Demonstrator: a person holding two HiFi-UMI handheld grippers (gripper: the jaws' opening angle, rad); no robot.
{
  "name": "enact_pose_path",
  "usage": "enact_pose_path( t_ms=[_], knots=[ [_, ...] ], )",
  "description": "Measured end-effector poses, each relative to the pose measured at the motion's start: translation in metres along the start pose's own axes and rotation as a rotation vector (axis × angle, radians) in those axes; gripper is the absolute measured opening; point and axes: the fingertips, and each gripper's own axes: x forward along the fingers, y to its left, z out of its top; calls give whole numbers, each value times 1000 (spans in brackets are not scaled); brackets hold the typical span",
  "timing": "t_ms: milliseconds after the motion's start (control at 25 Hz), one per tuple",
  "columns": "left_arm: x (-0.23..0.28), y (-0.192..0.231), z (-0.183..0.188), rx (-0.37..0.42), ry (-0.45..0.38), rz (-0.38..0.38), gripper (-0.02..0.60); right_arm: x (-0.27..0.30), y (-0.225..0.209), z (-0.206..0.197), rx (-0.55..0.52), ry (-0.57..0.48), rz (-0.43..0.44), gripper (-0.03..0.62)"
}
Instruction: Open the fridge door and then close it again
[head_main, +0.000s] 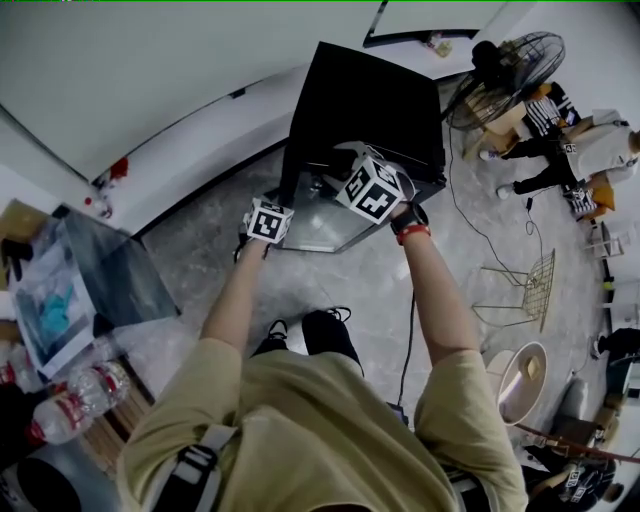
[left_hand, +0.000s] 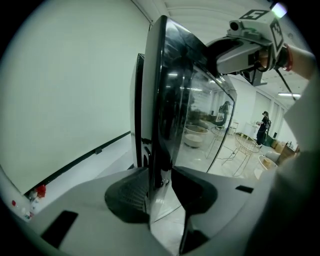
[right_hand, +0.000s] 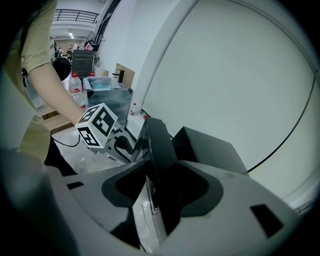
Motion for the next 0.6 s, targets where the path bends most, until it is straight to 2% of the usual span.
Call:
enact_pose_path(
  t_ms=[600],
  knots=[
    [-26, -30, -23, -60, 15, 101, 146, -24, 32, -4, -90, -56, 71, 210]
  ],
)
